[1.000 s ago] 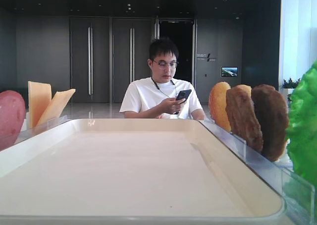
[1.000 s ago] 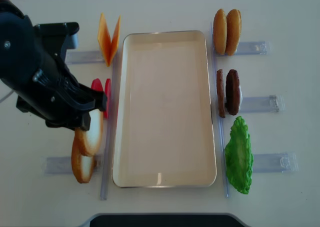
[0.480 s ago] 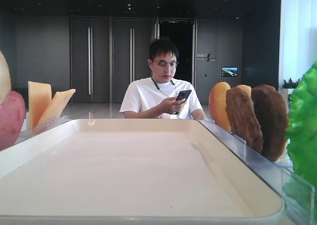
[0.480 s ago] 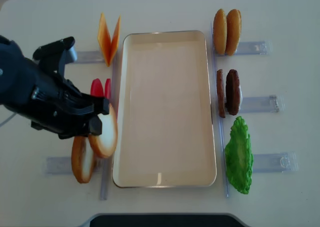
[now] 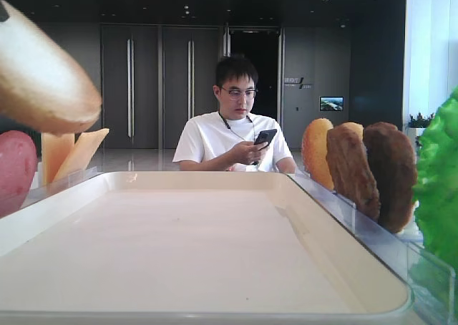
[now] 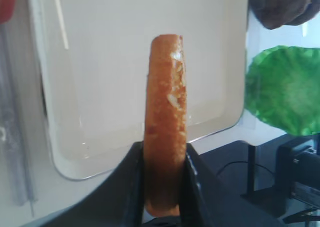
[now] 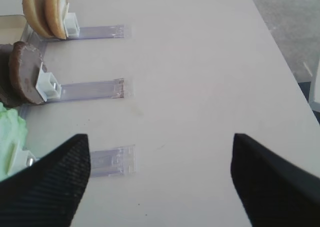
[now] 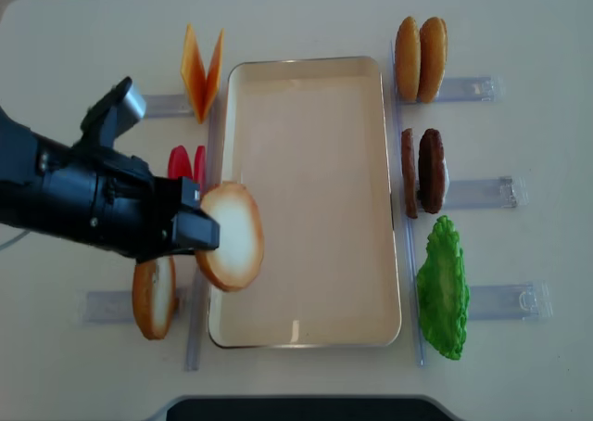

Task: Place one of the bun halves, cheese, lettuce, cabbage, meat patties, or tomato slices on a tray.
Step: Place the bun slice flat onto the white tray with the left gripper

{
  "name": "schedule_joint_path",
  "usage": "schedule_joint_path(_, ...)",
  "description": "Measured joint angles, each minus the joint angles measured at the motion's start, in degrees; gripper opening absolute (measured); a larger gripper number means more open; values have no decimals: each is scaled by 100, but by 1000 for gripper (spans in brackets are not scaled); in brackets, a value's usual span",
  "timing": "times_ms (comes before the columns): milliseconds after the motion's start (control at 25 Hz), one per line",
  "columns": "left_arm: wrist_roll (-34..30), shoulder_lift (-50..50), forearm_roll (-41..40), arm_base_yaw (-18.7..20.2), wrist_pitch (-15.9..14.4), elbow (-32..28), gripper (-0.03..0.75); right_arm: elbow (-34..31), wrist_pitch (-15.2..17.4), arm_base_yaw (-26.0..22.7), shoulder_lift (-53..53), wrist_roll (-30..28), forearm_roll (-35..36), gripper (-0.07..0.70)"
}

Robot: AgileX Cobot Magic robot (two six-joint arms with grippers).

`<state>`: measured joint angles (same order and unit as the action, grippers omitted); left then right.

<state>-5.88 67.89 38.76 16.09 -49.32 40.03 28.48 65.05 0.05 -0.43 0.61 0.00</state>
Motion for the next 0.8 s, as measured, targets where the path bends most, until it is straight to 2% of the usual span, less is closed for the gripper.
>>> schedule_joint_path(80, -598, 128, 593, -61, -22, 0, 141, 0, 0, 0, 0, 0, 0, 577)
schedule_joint_path(480, -2429, 1201, 2391, -74, -179, 0, 141, 0, 0, 0, 0, 0, 0, 577)
schedule_joint_path(600, -2736, 1370, 2728, -74, -179, 0, 141, 0, 0, 0, 0, 0, 0, 577)
schedule_joint_path(800, -2962, 1537, 2813, -74, -179, -52, 141, 0, 0, 0, 0, 0, 0, 577)
